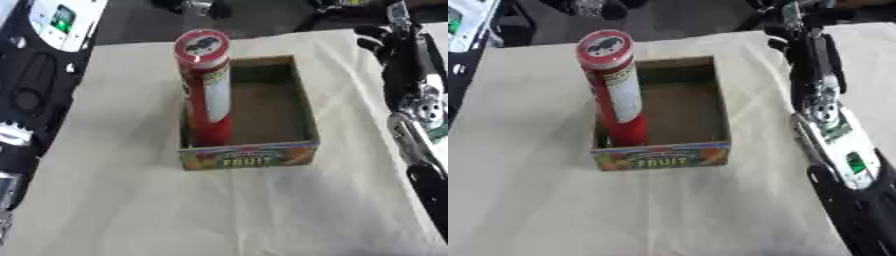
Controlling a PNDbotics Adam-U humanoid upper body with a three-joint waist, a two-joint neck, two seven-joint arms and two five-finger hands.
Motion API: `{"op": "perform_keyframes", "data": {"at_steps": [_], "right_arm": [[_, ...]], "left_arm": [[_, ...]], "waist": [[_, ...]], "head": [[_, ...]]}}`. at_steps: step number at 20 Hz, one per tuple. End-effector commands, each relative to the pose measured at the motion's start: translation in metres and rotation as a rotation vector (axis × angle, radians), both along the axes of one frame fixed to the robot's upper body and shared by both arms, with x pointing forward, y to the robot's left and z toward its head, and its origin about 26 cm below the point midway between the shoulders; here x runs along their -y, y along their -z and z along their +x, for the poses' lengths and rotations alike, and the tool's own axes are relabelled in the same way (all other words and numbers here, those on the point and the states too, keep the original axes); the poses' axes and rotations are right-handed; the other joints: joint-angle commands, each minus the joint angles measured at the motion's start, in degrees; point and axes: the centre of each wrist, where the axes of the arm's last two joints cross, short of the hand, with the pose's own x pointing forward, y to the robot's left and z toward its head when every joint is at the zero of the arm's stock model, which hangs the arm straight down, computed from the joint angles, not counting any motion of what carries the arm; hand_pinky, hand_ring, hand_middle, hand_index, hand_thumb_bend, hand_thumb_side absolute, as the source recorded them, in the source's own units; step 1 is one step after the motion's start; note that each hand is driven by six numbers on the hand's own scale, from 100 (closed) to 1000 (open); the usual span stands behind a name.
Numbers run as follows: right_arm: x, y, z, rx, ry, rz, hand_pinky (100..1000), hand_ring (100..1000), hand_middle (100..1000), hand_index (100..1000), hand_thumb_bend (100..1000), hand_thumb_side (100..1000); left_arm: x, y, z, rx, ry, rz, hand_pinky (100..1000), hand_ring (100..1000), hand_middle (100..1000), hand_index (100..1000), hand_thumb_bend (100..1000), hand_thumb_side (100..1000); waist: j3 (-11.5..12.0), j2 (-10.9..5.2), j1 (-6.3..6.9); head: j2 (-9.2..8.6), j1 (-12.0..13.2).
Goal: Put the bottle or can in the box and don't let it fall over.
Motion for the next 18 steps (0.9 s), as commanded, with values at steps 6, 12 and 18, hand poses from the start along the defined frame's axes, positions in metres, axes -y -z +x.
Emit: {"op": "perform_keyframes", "data": {"at_steps": [6,12,18], "right_arm": [[0.012,-0.007,-0.002,0.026,0.037,-0.016,835,790,835,815,294,834],[0.018,-0.006,-0.003,0.024,0.066,-0.011,841,802,846,823,217,792],[0.023,-0.005,-0.003,0.024,0.085,0.012,844,813,855,828,252,744]], "left_arm": [[-0.074,-0.031,-0.005,0.099,-0.224,-0.123,801,822,837,900,383,659],[-0.149,-0.017,-0.017,0.104,-0.38,-0.352,780,779,831,887,213,726],[-0.19,0.016,-0.039,0.093,-0.44,-0.626,763,749,830,881,151,765]], "waist": [[1.9,-2.49,-0.45],[3.2,-2.65,-1.6],[3.9,-2.48,-2.88]], "head": [[1.05,-0.8],[2.17,-1.3],[2.28,-0.8]]}}
